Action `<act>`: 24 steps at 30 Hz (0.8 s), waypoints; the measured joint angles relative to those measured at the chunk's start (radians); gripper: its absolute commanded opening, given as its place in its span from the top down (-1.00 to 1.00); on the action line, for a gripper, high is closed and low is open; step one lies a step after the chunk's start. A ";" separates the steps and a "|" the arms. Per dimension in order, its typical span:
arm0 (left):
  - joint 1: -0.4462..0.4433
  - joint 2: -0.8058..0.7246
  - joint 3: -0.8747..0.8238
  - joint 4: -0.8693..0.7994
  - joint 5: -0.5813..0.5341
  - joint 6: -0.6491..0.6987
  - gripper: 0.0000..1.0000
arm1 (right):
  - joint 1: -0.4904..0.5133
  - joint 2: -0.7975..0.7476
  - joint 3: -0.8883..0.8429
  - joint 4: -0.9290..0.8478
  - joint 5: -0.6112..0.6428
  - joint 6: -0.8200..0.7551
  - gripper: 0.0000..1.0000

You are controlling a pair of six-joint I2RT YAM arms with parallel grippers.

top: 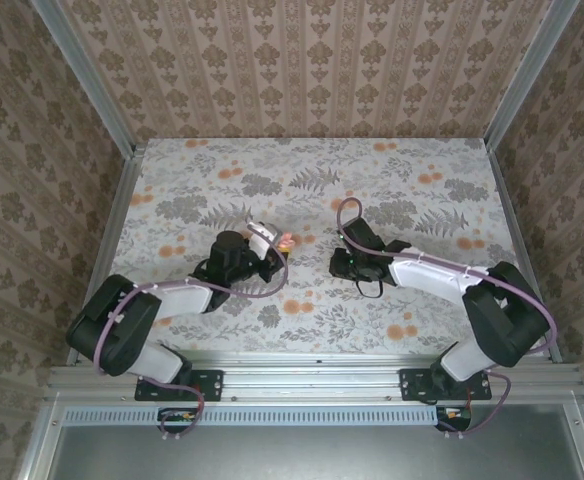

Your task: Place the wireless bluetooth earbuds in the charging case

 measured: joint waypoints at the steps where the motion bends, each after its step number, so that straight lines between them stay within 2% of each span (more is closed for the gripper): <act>1: -0.002 0.013 0.001 0.014 0.005 0.000 0.84 | 0.001 -0.011 -0.007 0.011 -0.001 -0.003 0.63; 16: -0.004 0.170 0.001 0.261 0.112 -0.004 0.83 | 0.021 -0.192 -0.082 0.250 -0.006 -0.072 0.60; 24: -0.004 0.194 0.029 0.350 0.201 -0.035 0.84 | 0.041 -0.205 -0.039 0.290 -0.016 -0.238 0.60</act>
